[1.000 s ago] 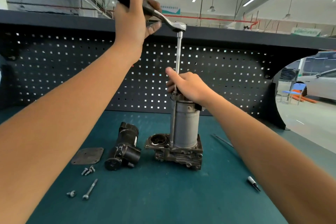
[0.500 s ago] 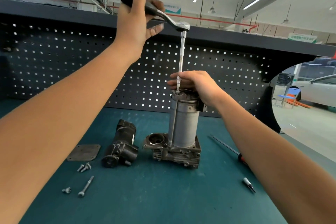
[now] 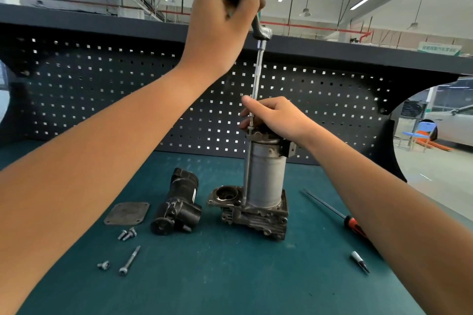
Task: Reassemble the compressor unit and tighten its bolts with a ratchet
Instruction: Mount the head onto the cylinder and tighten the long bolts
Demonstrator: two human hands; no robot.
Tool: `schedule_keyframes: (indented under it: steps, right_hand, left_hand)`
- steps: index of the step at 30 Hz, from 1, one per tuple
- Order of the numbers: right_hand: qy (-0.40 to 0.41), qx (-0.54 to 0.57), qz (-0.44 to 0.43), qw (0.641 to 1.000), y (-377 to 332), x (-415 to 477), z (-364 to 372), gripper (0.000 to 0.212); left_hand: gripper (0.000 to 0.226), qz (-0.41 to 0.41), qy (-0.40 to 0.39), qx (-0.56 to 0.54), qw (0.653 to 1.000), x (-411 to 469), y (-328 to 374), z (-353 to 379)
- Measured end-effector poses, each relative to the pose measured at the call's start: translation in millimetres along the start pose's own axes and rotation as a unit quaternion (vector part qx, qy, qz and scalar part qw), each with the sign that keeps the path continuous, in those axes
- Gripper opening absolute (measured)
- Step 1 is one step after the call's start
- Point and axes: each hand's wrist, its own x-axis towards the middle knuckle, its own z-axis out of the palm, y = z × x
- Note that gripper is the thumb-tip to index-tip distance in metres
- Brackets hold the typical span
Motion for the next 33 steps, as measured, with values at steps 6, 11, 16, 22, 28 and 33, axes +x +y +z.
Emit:
schedule_keyframes:
  steps: [6,11,16,22,28,33]
  right_hand:
    - [-0.035,-0.063,0.034,0.997,-11.0,0.0,2.5,0.07]
    - [-0.017,-0.066,0.048,0.997,-9.8,-3.0,3.8,0.08]
    - [-0.024,-0.026,0.063,0.997,-7.9,-5.6,2.7,0.067]
    - [-0.029,0.089,0.064,0.994,-11.0,2.1,-2.6,0.039]
    - [0.014,0.143,0.012,0.99,-6.9,4.0,2.3,0.015]
    - [0.073,0.085,-0.019,0.994,-4.2,9.2,7.4,0.007]
  left_hand:
    - [0.003,-0.018,0.013,-0.015,1.0,-1.6,-4.0,-1.4]
    - [0.006,-0.042,0.024,-0.046,0.998,-3.1,-2.4,2.5]
    - [0.013,-0.068,0.044,-0.068,0.994,-5.8,1.2,2.2]
    - [0.011,-0.137,0.065,-0.113,0.982,-1.8,-1.1,-0.7]
    - [0.021,-0.217,0.102,-0.212,0.948,1.7,-5.9,-7.2]
    - [0.012,-0.069,0.025,-0.042,0.996,-9.7,1.7,-3.3]
